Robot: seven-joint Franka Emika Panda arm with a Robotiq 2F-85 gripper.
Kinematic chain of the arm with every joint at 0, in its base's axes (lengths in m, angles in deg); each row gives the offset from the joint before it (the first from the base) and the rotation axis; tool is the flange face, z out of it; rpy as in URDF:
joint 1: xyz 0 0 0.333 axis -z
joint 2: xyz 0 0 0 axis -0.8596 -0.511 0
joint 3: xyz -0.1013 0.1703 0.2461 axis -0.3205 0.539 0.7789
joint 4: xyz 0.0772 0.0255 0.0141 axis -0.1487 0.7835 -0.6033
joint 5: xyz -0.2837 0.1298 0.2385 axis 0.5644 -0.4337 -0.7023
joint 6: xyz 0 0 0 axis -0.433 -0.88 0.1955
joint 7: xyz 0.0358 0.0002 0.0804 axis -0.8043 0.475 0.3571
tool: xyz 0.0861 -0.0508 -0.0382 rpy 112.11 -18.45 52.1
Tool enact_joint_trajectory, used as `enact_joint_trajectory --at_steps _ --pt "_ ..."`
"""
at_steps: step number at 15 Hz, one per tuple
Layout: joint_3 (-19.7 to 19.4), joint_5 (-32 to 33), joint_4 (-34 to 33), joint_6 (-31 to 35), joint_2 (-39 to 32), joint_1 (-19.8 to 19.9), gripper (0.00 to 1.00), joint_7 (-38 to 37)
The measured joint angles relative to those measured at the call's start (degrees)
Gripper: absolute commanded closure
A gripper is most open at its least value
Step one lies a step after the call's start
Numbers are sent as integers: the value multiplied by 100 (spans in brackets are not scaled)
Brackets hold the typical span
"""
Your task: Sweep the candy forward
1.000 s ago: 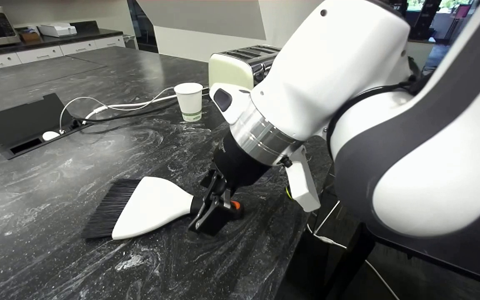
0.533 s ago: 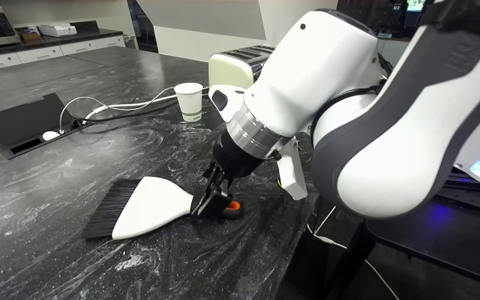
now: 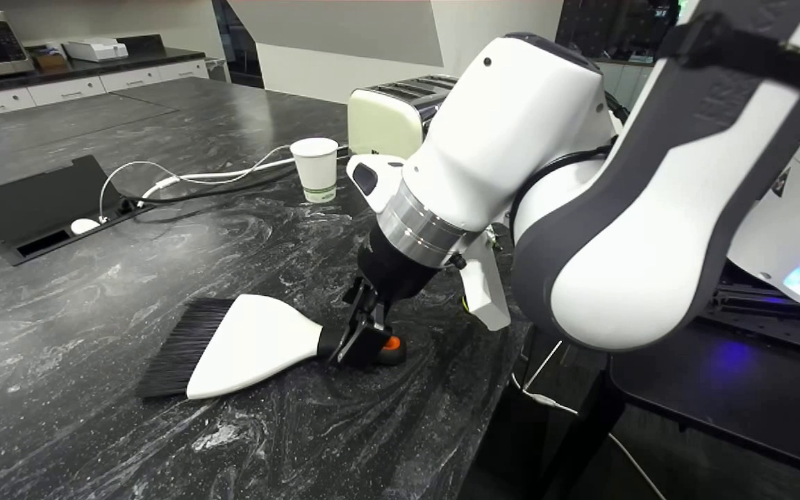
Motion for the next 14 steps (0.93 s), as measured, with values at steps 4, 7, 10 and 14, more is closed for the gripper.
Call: enact_joint_trajectory --at_steps 4,7,10,14 --pt "12 888 71 -8 -64 159 26 -592" --pt "13 1266 109 -8 -102 243 51 -844" --pt "23 1470 141 -3 -95 283 72 -988" --pt "51 1510 155 -3 -64 273 86 -1060"
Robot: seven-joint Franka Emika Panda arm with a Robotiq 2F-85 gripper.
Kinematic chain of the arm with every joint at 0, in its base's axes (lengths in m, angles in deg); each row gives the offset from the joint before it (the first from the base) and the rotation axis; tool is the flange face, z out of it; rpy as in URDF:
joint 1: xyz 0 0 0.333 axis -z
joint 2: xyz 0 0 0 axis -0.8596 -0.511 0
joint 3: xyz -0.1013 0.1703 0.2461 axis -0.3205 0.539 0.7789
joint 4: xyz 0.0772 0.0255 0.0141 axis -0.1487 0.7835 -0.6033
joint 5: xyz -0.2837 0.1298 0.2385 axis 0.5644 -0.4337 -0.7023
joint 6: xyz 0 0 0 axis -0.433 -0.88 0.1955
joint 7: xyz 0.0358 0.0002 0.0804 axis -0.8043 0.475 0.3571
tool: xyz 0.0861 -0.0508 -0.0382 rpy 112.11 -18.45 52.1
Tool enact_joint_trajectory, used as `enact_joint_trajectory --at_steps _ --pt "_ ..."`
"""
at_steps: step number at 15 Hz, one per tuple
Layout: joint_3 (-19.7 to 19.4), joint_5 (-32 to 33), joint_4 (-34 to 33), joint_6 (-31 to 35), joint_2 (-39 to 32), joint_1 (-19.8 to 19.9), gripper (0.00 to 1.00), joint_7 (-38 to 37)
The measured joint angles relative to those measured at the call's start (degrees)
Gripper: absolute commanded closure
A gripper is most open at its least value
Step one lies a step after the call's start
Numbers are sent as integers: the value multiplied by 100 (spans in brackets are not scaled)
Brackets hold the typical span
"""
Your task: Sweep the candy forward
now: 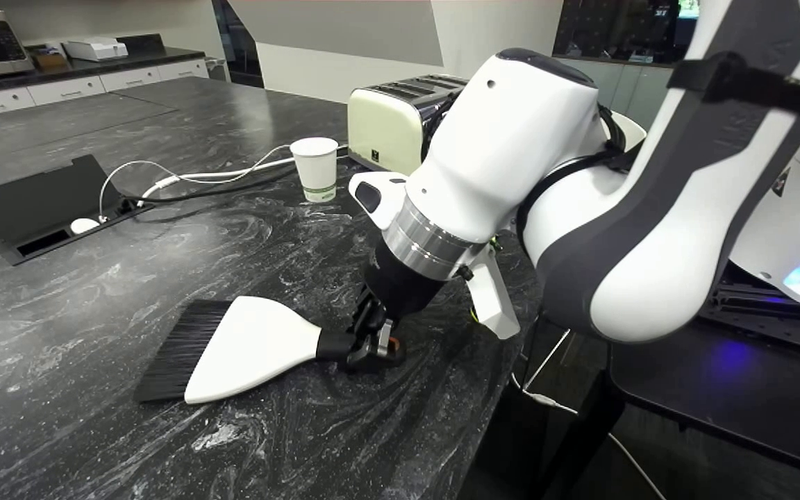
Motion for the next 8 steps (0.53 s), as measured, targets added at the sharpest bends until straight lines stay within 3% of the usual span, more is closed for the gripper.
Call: enact_joint_trajectory --at_steps 4,8 --pt "-219 -48 42 -3 18 -121 86 -10" --pt "-1005 -522 288 -124 327 -793 86 -40"
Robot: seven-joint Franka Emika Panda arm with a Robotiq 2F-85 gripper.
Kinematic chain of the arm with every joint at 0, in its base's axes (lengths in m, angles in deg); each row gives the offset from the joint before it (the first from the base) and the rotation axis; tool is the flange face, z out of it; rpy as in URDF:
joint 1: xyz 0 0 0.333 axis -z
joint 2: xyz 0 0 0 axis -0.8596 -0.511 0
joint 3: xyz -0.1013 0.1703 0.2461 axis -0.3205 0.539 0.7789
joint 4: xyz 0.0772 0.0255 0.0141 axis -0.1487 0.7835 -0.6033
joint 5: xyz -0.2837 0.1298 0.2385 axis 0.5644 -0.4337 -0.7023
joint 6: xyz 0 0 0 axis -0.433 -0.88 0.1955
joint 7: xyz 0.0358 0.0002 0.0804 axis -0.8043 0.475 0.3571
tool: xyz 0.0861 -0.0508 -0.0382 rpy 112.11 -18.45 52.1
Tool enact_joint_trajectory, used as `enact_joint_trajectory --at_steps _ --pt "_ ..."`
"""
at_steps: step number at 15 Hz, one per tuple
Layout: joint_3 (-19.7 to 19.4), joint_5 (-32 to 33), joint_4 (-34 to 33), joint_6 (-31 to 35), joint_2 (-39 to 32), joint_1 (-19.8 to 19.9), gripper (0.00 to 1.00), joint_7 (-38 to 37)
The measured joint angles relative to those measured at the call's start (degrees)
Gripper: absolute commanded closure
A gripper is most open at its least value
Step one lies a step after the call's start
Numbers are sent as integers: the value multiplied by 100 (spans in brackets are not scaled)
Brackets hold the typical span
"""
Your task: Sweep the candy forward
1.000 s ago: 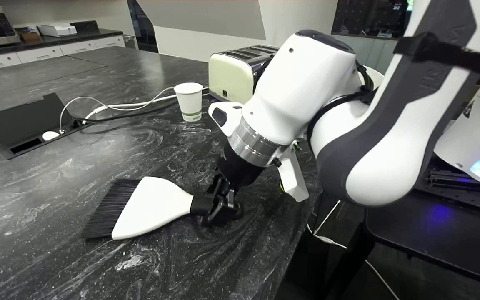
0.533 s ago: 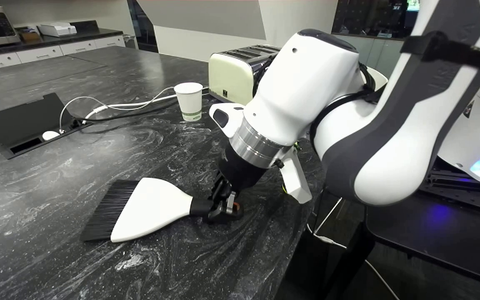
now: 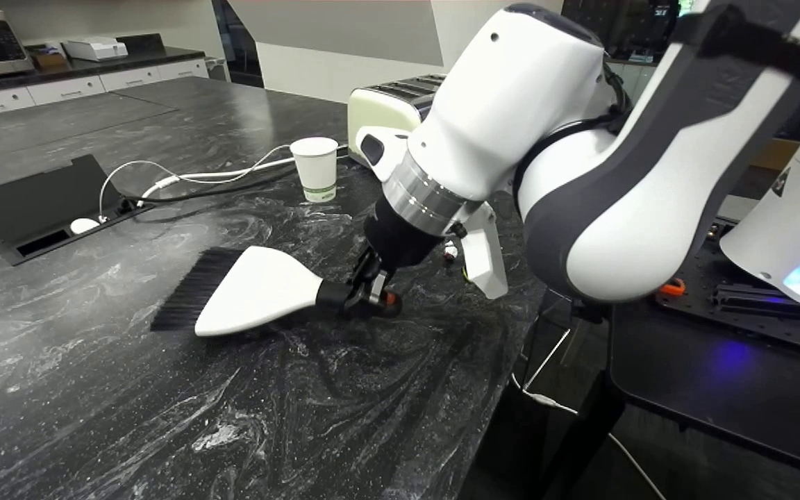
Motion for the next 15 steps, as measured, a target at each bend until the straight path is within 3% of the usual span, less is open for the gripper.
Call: enact_joint_trajectory --at_steps 6,11,15 --pt "-1813 -467 598 -1388 842 -1476 86 22" --pt "-4129 -315 989 -2620 1034 -3408 86 -328" --pt "-5921 327 1085 -3868 1069 -4874 86 -990"
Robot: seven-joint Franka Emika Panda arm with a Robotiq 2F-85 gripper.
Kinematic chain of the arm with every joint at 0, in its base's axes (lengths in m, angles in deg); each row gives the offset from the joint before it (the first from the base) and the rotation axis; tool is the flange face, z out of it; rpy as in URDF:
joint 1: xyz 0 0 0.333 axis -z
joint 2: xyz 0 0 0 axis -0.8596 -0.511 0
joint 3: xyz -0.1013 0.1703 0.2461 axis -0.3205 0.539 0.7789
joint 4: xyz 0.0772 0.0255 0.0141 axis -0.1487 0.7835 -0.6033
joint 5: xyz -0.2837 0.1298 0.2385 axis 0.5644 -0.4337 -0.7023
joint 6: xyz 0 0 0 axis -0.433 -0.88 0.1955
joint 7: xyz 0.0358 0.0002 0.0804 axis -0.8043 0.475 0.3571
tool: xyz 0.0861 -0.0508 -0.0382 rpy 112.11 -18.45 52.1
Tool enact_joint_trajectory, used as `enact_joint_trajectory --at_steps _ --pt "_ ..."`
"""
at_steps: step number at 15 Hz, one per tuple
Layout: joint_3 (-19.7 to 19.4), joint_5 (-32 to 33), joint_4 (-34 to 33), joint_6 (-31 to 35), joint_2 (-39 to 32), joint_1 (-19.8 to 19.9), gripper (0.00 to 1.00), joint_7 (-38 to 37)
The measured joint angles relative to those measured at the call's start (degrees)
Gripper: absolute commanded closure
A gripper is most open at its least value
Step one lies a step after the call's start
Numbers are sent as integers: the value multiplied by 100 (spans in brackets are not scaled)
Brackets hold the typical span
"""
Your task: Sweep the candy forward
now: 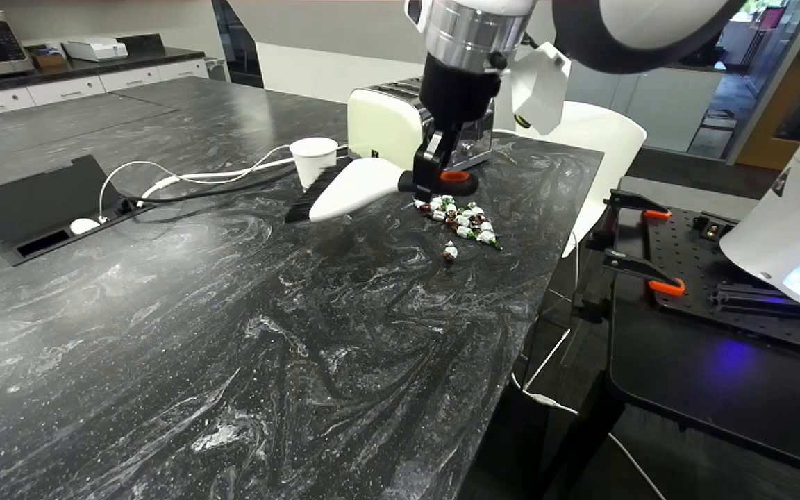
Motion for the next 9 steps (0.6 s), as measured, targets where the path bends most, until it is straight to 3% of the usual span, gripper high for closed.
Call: enact_joint_trajectory --at_steps 1,3,4,5,6,9 --pt "-384 380 0 -267 48 -298 61 -345" --pt "-1114 787 -18 -660 88 -947 61 -772" --pt "-1274 822 -20 -712 91 -1119 61 -839" --pt "-1314 824 -19 -726 90 -1190 61 -853" --pt "-1311 824 -19 -728 88 -1205 86 -855" --pt "-1297 824 -8 -728 86 -1199 86 -855"
